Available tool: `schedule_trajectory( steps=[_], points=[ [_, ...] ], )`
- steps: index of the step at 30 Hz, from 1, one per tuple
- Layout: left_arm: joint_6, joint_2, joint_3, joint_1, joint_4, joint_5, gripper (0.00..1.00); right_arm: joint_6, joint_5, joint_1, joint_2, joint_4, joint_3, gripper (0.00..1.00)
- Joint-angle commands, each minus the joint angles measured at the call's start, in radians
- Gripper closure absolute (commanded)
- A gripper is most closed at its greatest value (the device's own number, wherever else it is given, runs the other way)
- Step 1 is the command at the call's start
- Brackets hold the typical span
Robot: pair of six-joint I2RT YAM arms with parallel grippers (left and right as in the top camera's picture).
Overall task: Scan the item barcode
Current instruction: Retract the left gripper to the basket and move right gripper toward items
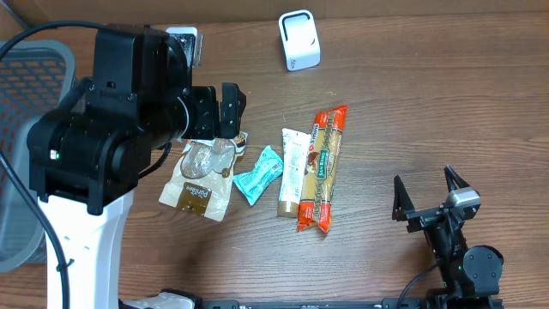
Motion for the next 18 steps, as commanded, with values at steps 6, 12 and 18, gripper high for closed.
schedule_trajectory(
  steps=[6, 12, 18],
  points=[
    [0.024, 0.025, 0.006, 0.004, 0.001, -0.011, 0.0, 0.097, -0.152, 0.006, -0.01, 0.003, -0.01, 0.0],
    [0.183, 0.015, 0.007, 0.055, 0.048, -0.062, 0.0, 0.101, -0.182, 0.006, -0.01, -0.048, 0.012, 0.0],
    [0.222, 0.013, 0.007, 0.323, -0.016, 0.09, 0.0, 0.101, -0.18, 0.005, -0.005, -0.089, 0.019, 0.0]
  ],
)
